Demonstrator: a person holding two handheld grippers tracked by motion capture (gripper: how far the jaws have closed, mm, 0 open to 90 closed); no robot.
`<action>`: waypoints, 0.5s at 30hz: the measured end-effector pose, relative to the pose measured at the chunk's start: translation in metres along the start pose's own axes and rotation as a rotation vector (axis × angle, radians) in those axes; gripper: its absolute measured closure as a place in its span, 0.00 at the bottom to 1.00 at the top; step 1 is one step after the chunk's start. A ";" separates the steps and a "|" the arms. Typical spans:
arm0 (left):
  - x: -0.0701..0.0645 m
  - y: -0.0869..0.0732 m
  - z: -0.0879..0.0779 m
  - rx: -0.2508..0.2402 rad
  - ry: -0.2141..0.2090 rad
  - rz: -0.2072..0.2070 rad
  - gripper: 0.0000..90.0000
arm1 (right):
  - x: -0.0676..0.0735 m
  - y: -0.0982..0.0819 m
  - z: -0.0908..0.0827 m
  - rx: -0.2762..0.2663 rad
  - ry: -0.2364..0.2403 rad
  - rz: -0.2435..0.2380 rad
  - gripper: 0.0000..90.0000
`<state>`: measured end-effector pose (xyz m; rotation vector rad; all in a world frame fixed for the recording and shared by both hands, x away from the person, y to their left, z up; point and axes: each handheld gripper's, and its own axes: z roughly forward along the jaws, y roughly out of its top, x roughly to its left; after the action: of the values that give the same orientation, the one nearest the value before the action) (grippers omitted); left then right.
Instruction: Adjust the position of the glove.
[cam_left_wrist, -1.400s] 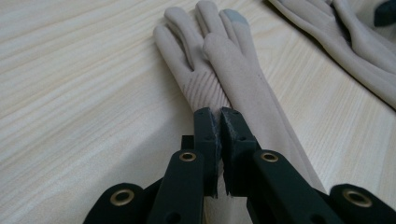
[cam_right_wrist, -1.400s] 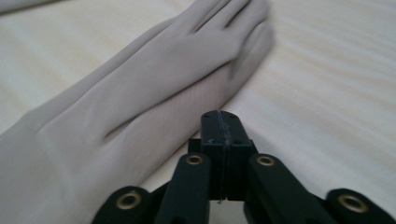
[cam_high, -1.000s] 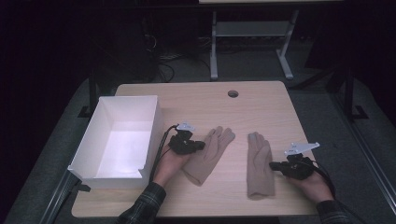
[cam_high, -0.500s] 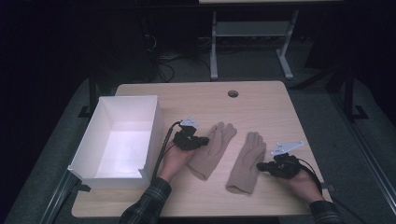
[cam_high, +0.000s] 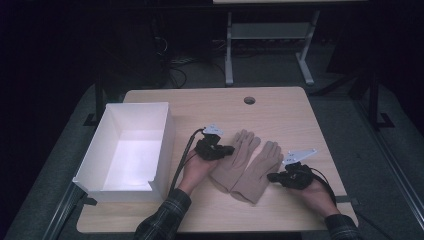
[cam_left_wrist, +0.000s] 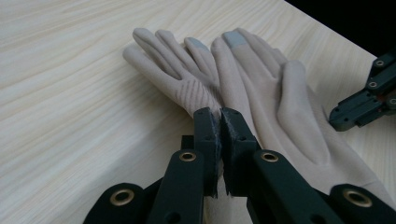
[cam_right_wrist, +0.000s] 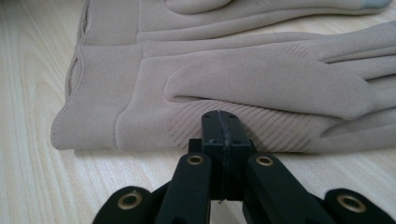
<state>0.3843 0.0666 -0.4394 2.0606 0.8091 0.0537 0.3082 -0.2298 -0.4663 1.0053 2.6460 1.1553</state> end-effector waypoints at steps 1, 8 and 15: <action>-0.003 0.001 0.001 0.003 -0.004 0.004 0.95 | 0.000 0.000 0.000 0.001 0.001 0.008 1.00; -0.017 0.008 0.007 -0.002 -0.028 0.042 0.95 | -0.001 0.001 0.002 -0.007 0.002 0.025 1.00; -0.027 0.013 0.009 -0.011 -0.040 0.063 0.95 | 0.001 0.003 0.005 -0.014 -0.005 0.033 1.00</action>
<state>0.3733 0.0398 -0.4283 2.0699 0.7178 0.0519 0.3104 -0.2245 -0.4675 1.0521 2.6229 1.1747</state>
